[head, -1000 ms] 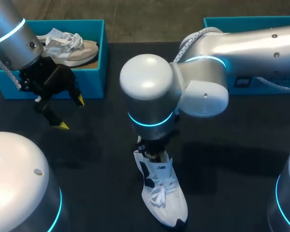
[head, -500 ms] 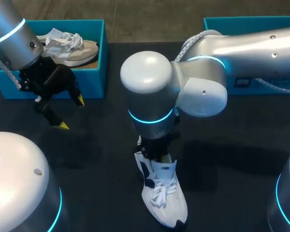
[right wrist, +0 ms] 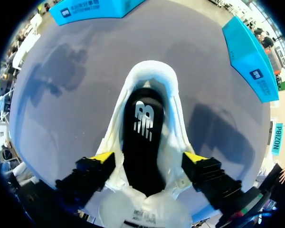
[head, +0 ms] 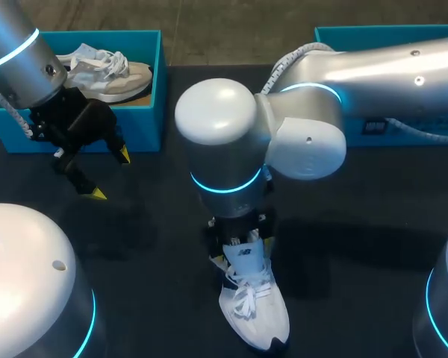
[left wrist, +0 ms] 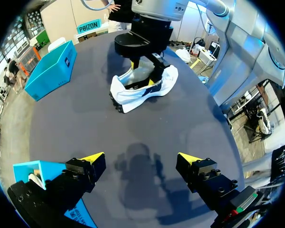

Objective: Take the shoe out of the shoebox, open the shoe tongue, remove and reinsert the insole, then place the shoe into the shoebox

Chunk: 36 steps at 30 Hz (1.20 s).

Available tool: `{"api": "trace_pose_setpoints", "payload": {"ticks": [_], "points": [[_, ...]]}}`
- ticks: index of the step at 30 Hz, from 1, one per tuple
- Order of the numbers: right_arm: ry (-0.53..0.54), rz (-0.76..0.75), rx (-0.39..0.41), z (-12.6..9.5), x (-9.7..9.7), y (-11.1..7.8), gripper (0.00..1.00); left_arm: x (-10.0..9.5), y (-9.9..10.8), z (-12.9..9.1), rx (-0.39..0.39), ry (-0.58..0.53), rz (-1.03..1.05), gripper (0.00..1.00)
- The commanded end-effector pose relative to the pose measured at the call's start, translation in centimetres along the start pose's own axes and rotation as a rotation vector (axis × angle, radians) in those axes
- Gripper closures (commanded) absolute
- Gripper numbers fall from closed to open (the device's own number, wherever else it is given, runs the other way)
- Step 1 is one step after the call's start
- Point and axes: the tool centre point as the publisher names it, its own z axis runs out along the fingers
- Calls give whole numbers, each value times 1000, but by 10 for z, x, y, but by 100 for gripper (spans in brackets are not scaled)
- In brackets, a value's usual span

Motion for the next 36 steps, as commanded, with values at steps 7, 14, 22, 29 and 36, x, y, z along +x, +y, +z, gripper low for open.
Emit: {"api": "trace_pose_setpoints", "payload": {"ticks": [7,14,22,29,36], "points": [[-6,15,2,-6,1,-10,0,1,0,-1,-3,0,0,0],[-15,31,-14,-18,1,-18,0,1,0,-1,-3,0,0,0],[-19,57,-12,-24,0,-29,0,1,0,-1,-3,0,0,0],[-23,82,-16,-32,1,-41,0,1,0,-1,-3,0,0,0],[-28,116,-29,-45,-1,-58,0,1,0,-1,-3,0,0,0]]}}
